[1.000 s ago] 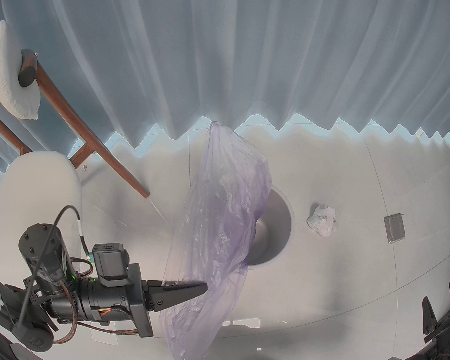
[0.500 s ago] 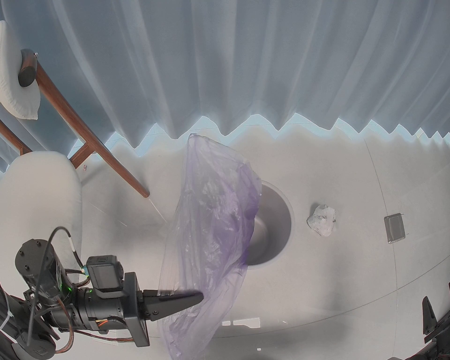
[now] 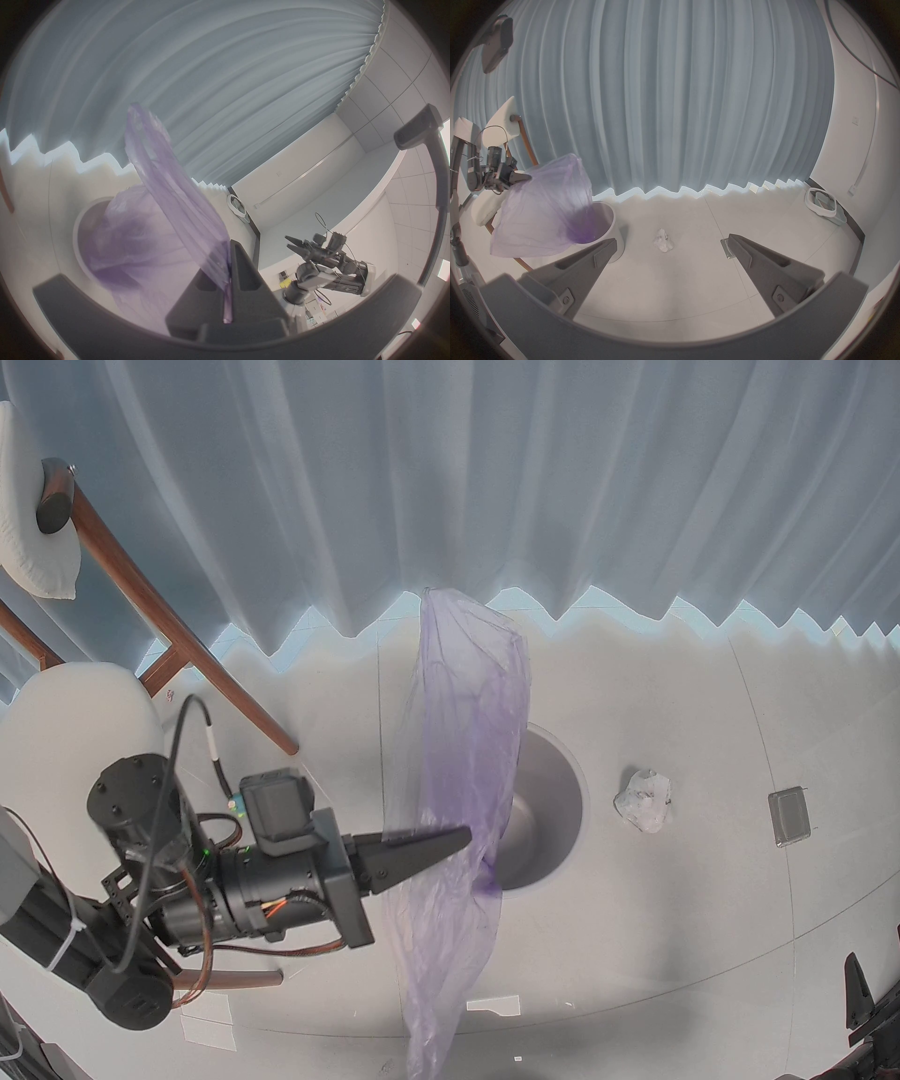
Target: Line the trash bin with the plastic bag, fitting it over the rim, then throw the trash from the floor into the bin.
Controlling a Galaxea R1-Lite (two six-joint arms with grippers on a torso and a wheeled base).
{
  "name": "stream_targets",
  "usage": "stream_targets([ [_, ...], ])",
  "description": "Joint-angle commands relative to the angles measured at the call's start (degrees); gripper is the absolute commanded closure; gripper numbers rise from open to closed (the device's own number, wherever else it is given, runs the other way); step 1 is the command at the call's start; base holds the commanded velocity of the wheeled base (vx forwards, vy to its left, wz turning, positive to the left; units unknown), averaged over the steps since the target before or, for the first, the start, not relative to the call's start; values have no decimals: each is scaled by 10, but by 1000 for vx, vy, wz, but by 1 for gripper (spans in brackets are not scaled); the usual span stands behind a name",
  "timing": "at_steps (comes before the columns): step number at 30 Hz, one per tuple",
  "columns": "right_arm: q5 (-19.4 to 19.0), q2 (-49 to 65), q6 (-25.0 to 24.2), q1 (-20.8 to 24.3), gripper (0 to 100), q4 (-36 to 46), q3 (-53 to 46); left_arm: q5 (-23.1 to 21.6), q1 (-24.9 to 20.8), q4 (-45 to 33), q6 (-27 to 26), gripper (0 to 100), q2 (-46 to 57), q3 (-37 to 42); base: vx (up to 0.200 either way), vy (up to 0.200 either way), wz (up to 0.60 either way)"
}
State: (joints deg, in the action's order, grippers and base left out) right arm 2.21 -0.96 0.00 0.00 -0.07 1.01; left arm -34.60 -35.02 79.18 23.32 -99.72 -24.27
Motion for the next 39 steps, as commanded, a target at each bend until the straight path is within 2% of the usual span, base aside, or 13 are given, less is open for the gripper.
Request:
stream_targets([
  [1,0,10,0,0,0,0,-10,-6,35,1,3,100,-107,-113,0,0,0],
  [4,0,10,0,0,0,0,-10,-9,38,7,13,100,-148,-162,0,0,0],
  [9,0,10,0,0,0,0,-10,-9,29,66,36,100,-208,-162,0,0,0],
  [12,0,10,0,0,0,0,-10,-6,26,99,27,100,-234,-155,0,0,0],
  [17,0,10,0,0,0,0,-10,-14,36,95,8,100,-219,-116,0,0,0],
  [26,0,10,0,0,0,0,-10,-14,49,96,-38,100,-203,-114,200,0,0],
  [39,0,10,0,0,0,0,-10,-11,29,95,-35,100,-174,-112,0,0,0],
])
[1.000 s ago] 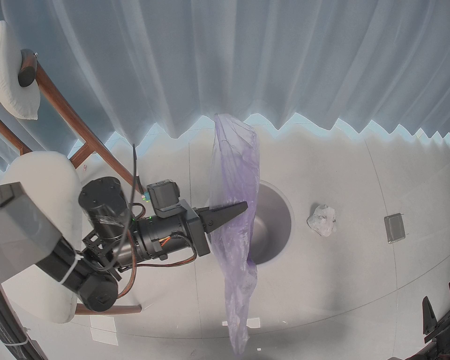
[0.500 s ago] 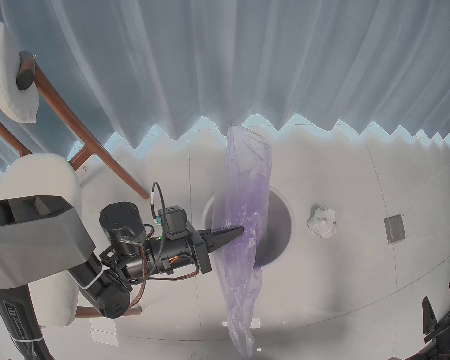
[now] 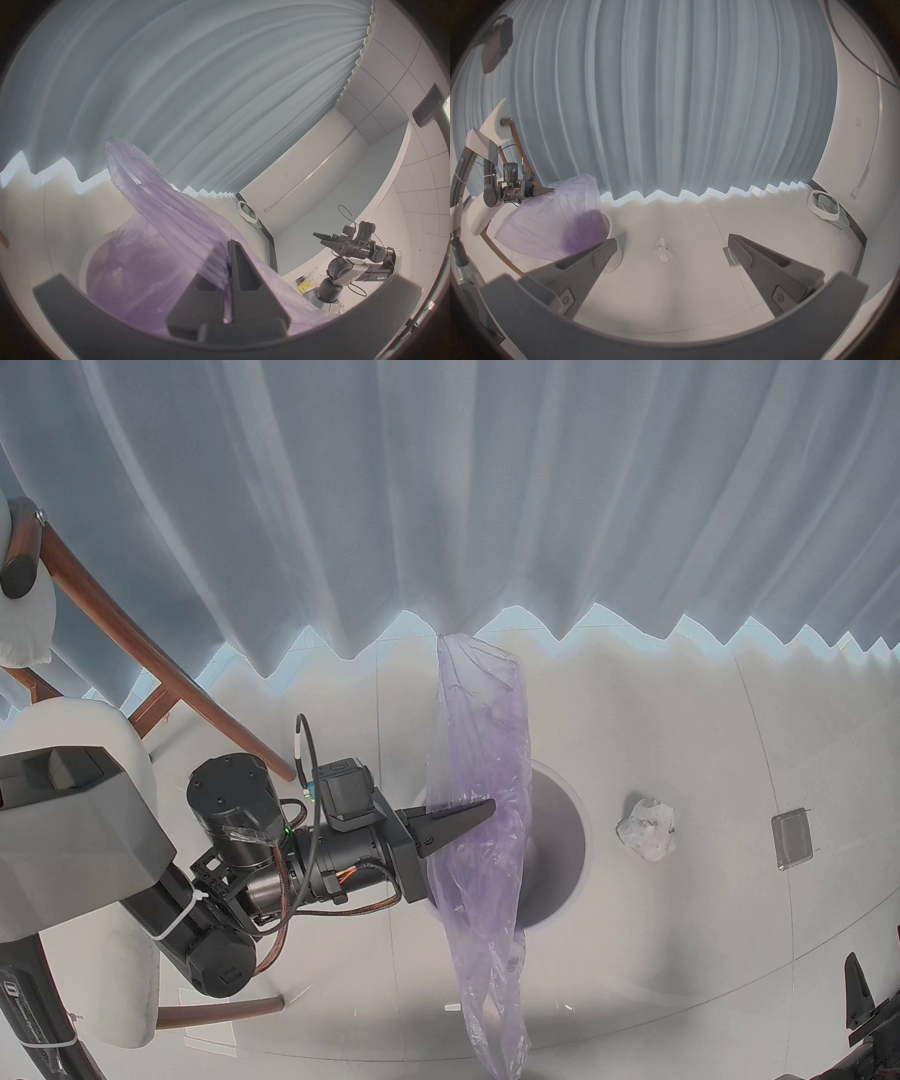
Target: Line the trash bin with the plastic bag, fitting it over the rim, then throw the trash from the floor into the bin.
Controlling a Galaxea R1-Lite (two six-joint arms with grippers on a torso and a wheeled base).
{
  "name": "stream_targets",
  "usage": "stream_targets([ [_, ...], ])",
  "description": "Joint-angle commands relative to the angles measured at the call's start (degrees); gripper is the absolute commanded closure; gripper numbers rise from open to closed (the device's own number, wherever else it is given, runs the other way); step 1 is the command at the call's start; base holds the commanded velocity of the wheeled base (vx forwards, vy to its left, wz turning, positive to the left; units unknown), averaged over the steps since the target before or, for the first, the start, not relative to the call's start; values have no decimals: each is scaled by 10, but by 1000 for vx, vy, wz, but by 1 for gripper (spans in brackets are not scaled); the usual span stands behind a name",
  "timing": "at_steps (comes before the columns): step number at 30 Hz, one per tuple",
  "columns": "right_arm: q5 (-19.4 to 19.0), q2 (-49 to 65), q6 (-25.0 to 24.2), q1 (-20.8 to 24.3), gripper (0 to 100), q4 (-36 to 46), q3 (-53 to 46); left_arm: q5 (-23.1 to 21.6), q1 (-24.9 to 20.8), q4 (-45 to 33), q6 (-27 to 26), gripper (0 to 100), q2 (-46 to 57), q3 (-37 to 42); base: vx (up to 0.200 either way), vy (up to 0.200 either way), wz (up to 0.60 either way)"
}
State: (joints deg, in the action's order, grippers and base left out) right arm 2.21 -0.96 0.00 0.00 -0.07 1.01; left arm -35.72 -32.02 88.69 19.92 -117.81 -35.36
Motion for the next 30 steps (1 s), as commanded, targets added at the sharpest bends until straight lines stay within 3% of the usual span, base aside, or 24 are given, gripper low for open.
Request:
stream_targets([
  [1,0,10,0,0,0,0,-10,0,-1,0,-1,100,7,-2,0,0,0],
  [5,0,10,0,0,0,0,-10,1,-4,0,0,100,8,-7,0,0,0],
  [20,0,10,0,0,0,0,-10,2,-3,1,4,100,28,-8,0,-200,0],
  [30,0,10,0,0,0,0,-10,56,-4,-1,-19,100,38,11,0,0,0],
])
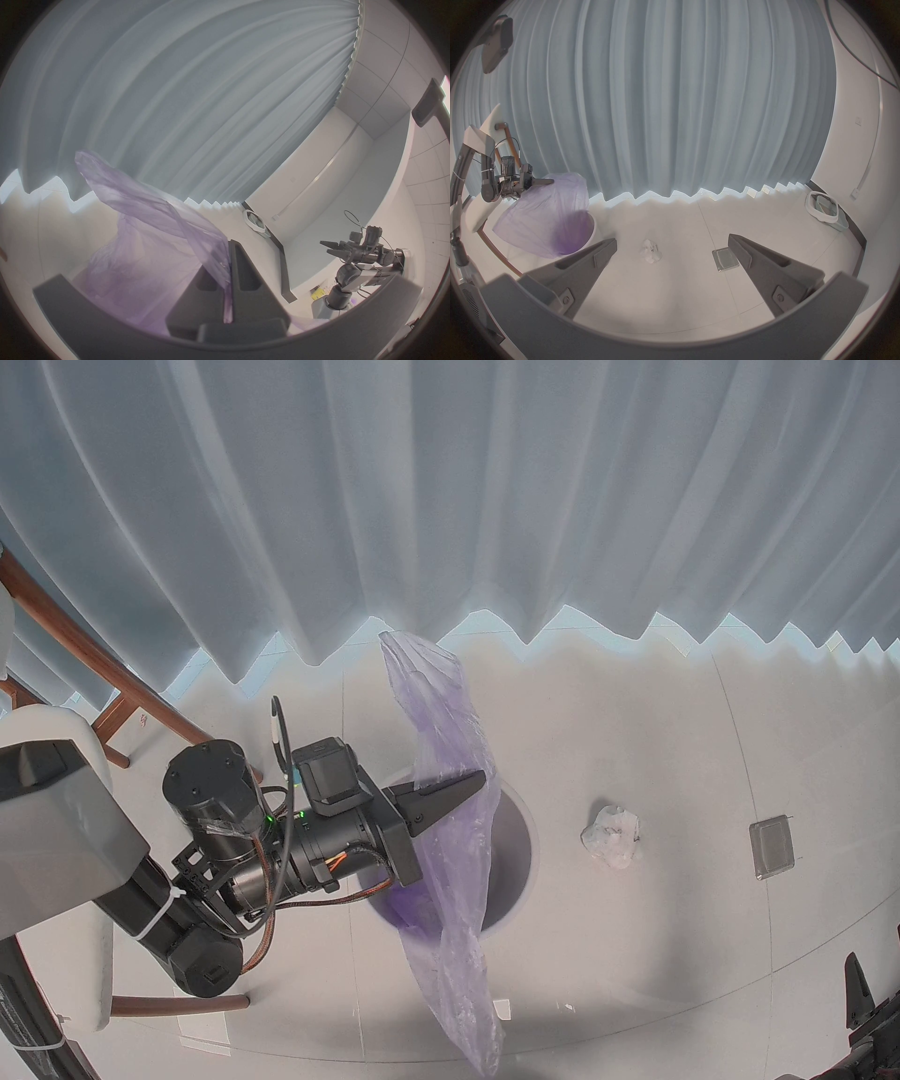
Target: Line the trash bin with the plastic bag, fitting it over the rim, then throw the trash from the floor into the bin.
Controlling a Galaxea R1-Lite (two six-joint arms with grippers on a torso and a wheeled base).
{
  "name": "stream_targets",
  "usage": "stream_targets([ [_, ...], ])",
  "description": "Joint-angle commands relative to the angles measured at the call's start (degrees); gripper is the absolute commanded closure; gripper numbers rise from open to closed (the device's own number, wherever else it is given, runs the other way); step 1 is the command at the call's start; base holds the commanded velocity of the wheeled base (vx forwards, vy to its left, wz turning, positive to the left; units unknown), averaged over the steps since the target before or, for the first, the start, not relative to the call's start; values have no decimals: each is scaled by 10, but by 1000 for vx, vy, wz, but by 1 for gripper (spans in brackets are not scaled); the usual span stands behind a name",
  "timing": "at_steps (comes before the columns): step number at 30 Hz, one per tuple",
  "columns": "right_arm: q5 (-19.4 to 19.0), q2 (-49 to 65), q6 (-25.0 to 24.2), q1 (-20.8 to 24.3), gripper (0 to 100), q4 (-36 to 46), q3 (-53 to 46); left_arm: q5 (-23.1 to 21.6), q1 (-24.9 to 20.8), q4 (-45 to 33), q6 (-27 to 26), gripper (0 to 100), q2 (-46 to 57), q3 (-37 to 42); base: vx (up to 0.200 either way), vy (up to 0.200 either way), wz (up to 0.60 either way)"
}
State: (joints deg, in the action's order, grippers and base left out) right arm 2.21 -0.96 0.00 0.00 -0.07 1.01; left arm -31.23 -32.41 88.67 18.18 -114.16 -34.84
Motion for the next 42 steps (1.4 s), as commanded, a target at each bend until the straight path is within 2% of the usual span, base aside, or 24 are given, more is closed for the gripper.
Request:
stream_targets([
  [1,0,10,0,0,0,0,-10,16,0,0,-1,100,-1,7,0,0,0],
  [18,0,10,0,0,0,0,-10,24,11,-1,-2,100,-46,17,0,0,0],
  [25,0,10,0,0,0,0,-10,24,13,-1,-9,100,-39,32,0,0,0],
  [30,0,10,0,0,0,0,-10,23,38,-6,-29,100,-2,43,0,0,0],
  [32,0,10,0,0,0,0,-10,23,40,-29,-29,100,25,49,0,0,0],
  [38,0,10,-1,0,0,0,-10,28,34,-167,-30,100,97,53,0,0,0],
  [42,-2,10,-1,0,0,0,-10,70,31,-178,-45,100,94,45,0,0,0],
])
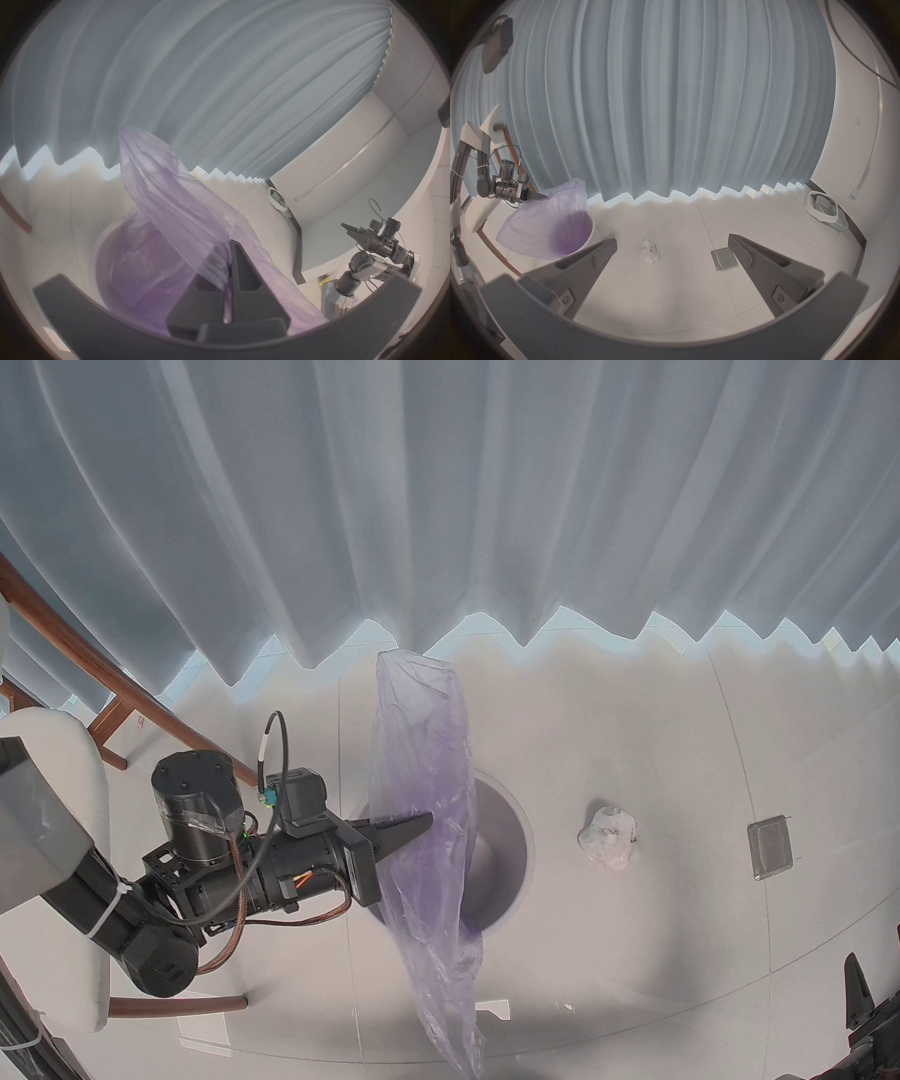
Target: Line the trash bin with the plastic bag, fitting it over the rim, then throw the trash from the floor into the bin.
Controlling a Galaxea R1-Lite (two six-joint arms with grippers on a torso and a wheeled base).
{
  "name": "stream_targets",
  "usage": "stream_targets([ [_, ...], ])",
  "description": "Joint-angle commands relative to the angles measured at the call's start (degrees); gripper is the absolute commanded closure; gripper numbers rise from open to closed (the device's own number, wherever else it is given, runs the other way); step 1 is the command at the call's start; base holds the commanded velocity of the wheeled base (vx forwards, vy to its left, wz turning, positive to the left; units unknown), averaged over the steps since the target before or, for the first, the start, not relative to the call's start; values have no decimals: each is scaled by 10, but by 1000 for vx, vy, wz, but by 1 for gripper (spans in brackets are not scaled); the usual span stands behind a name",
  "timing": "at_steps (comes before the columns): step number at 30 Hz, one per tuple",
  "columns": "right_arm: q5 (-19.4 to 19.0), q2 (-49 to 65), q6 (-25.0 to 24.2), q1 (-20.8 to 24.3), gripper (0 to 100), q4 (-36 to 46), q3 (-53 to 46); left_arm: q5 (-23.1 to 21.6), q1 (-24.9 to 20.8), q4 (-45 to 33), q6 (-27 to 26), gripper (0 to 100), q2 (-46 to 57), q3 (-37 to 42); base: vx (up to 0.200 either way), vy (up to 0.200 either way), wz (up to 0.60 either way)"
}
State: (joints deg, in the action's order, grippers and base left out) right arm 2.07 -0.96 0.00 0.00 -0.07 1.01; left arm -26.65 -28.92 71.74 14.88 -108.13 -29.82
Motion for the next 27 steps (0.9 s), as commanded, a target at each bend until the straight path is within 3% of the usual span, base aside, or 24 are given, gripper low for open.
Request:
stream_targets([
  [1,0,10,-1,0,0,0,-10,26,-5,-9,-13,100,34,-5,0,0,0],
  [6,0,10,0,0,0,-1,-10,93,-32,-5,-42,100,-5,-8,0,0,0],
  [12,3,9,4,0,0,2,-10,129,-58,-6,-44,100,22,-11,0,0,0],
  [17,-4,9,2,1,0,1,-10,180,-106,-43,-41,100,83,-21,0,0,0],
  [18,-8,4,4,3,0,1,-10,202,-127,-93,-41,100,112,-31,0,0,0],
  [22,-11,-8,9,5,0,2,-10,208,-121,-199,-39,100,129,-35,0,0,0],
  [27,-12,-5,7,5,0,1,-10,211,-93,-189,-43,100,128,3,0,0,0],
])
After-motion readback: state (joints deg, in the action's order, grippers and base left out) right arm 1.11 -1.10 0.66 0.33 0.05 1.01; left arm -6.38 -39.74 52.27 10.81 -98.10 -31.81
